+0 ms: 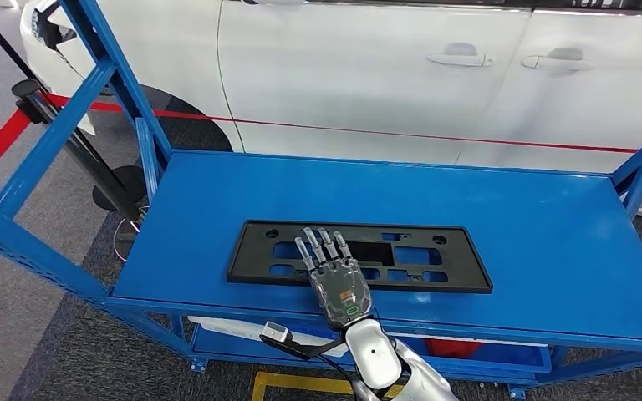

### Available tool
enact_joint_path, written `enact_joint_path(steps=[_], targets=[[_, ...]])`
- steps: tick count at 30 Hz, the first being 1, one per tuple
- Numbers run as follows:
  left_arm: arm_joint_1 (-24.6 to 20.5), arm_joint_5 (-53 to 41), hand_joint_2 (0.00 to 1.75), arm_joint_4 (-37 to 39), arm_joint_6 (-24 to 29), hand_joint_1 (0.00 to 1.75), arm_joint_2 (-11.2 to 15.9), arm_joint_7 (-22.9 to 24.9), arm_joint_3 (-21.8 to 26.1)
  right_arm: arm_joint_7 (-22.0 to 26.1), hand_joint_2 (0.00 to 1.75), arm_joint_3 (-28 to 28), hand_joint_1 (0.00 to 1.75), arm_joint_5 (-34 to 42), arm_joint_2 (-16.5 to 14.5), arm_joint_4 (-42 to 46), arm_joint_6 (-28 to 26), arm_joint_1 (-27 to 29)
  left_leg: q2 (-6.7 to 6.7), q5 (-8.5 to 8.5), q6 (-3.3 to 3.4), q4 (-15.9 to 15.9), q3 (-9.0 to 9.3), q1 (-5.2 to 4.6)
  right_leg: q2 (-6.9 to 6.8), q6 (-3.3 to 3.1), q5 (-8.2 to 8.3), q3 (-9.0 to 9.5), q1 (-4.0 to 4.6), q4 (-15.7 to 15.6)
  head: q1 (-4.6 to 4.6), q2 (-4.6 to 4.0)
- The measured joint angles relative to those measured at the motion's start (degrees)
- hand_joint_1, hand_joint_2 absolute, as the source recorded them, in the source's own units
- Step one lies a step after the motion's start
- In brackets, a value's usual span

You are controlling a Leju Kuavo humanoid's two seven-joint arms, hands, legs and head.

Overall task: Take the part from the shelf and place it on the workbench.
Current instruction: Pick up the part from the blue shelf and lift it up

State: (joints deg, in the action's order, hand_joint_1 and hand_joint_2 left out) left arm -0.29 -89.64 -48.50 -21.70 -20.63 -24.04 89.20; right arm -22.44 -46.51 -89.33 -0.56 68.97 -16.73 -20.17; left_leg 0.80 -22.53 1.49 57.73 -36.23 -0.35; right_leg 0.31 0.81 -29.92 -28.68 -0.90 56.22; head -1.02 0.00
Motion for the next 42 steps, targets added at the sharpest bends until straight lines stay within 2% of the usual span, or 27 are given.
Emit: enact_joint_path(steps=[5, 10, 12, 24, 31, 35, 36, 42], targets=[[0.01, 0.0, 0.0, -0.02, 0.02, 0.0, 0.0, -0.02, 0.0, -2.88, 1.75, -2.05, 0.0, -0.02, 1.06, -0.87, -0.16, -1.3, 0.0, -0.01, 0.0, -0.01, 0.03, 0.01, 0.0, 0.0, -0.01, 0.0, 0.01, 0.0, 0.0, 0.0], [0.07, 0.0, 0.0, -0.02, 0.2, 0.0, 0.0, -0.26, -0.02, -14.68, 1.75, -7.87, 0.0, -0.02, 4.03, -1.47, 1.14, -4.12, 0.0, -0.01, 0.0, -0.01, 0.1, 0.01, 0.0, 0.02, -0.02, 0.07, 0.0, 0.0, 0.01, 0.0], [0.1, 0.0, 0.0, -0.02, 0.26, 0.0, 0.0, -0.46, -0.02, -16.95, 1.75, -8.95, 0.0, -0.02, 5.28, -1.64, 1.99, -4.96, 0.0, -0.01, 0.01, -0.01, 0.15, 0.0, 0.0, 0.02, -0.02, 0.14, -0.01, -0.02, 0.01, 0.0], [0.25, 0.0, 0.0, -0.02, 1.03, 0.0, 0.0, -0.65, 0.04, -17.65, 1.75, -8.04, 0.0, -0.04, 10.8, -2.29, 6.2, -7.7, -0.01, -0.06, 0.05, 0.0, 0.57, -0.01, -0.01, 0.04, -0.03, 0.59, -0.03, -0.12, 0.01, 0.0], [0.3, 0.01, 0.0, -0.02, 1.19, 0.0, 0.0, -0.52, 0.04, -17.67, 1.75, -2.14, 0.0, -0.04, 12.84, -2.29, 9.46, -7.28, 0.08, -0.07, 0.06, 0.0, 0.66, -0.01, -0.1, 0.06, -0.04, 0.72, -0.02, -0.14, 0.01, 0.0], [0.25, 0.04, 0.0, -0.02, 1.38, 0.0, 0.0, -0.13, 0.04, -17.67, 1.75, -0.6, 1.7, -0.04, 13.25, -2.28, 9.52, -6.64, 0.07, -0.08, 0.06, 0.0, 0.72, -0.01, -0.08, 0.06, -0.03, 0.78, -0.02, -0.16, 0.02, 0.0], [0.24, 0.04, 0.0, -0.02, 1.45, 0.0, 0.0, -0.05, 0.04, -17.67, 1.75, -0.51, 1.75, -0.04, 13.27, -2.26, 9.44, -6.38, 0.07, -0.08, 0.06, 0.0, 0.73, -0.01, -0.08, 0.06, -0.03, 0.79, -0.02, -0.17, 0.02, 0.0], [0.25, 0.01, 0.0, -0.02, 1.62, 0.0, 0.0, 0.06, 0.04, -17.67, 1.75, -0.33, 1.75, -0.04, 13.27, -1.65, 8.67, -4.93, 0.07, -0.09, 0.06, 0.0, 0.73, -0.01, -0.09, 0.06, -0.04, 0.78, -0.02, -0.17, 0.01, 0.0]])
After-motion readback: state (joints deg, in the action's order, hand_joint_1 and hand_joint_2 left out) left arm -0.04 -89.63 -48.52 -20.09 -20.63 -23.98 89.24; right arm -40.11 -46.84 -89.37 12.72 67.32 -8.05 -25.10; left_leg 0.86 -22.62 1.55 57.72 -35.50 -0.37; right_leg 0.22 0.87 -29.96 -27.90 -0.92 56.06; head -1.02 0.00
